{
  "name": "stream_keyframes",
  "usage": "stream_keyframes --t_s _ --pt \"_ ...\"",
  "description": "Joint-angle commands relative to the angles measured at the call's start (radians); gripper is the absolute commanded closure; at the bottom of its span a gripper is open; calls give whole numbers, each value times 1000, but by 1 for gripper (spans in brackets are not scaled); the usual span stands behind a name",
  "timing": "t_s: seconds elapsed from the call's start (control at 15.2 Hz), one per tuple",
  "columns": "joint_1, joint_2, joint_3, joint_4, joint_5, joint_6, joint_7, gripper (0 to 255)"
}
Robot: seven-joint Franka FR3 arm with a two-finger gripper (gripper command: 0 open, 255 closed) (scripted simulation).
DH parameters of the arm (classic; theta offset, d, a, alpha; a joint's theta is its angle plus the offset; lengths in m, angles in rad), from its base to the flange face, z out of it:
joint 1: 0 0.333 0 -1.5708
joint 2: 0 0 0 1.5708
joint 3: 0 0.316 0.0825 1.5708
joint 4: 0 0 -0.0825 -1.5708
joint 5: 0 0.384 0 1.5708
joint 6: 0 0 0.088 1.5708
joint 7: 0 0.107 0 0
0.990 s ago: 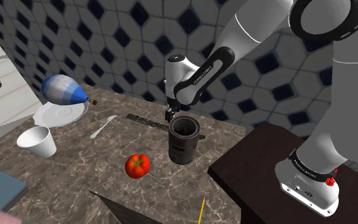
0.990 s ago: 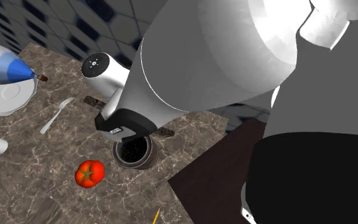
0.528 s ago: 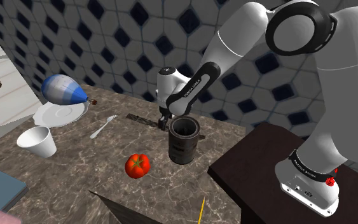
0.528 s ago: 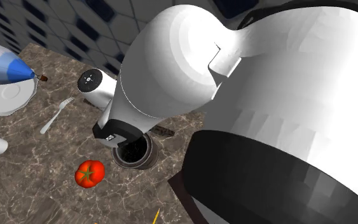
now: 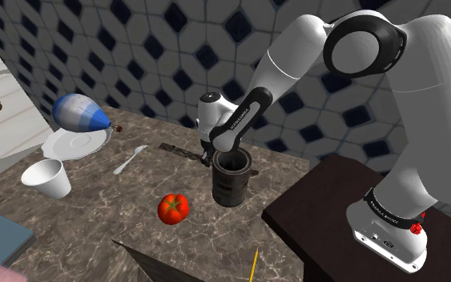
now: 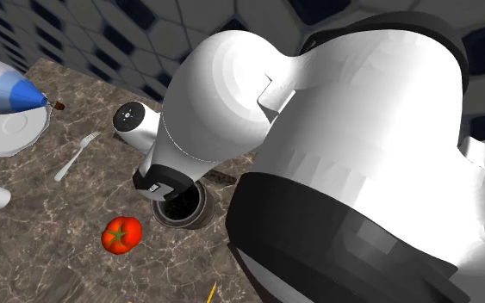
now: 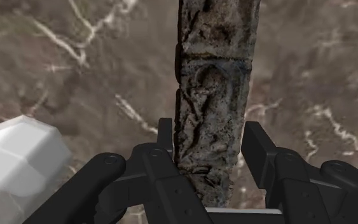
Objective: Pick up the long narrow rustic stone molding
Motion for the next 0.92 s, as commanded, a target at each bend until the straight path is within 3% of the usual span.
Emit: stream_keyframes --t_s 0.0,0.46,0.86 --pt "0 2 0 0 0 1 0 255" --pt "0 1 0 0 0 1 0 255" --pt "-9 -71 12 -26 10 -46 -9 255"
